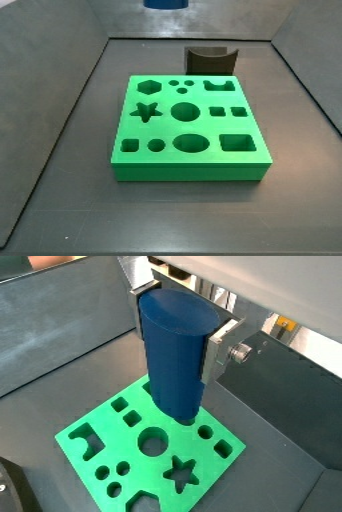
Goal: Insert the oval object.
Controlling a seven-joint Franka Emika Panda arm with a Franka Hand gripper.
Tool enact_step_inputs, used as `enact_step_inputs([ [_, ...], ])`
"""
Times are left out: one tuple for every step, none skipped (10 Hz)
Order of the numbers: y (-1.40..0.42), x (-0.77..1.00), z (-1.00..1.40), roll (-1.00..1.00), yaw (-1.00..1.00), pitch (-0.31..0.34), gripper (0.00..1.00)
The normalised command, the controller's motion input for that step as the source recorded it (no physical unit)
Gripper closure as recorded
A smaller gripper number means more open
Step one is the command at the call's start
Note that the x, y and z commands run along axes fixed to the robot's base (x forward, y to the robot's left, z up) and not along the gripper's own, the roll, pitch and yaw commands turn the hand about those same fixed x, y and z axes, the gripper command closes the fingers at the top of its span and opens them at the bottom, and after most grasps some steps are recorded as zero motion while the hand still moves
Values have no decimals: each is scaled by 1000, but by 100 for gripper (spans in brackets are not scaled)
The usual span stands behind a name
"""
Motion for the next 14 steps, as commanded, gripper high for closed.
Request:
enact_step_inputs([
  [-491,469,-1000,0,0,-24,100],
  [-594,583,-1000,0,0,-24,100],
  [-591,603,-1000,0,0,-29,100],
  [-449,763,-1000,44,-131,-21,100],
  [-397,771,-863,189,-66,13,100],
  [-420,709,-606,307,0,81,100],
  [-457,629,-597,306,34,86,100],
  [-489,660,-671,266,0,80,100],
  [-474,700,-677,261,0,74,100],
  [-406,709,-589,306,0,100,100],
  [-97,477,-543,279,0,200,100],
  [100,43,-280,70,0,106,100],
  [129,0,-311,69,0,91,100],
  [120,0,-294,63,-43,110,100],
])
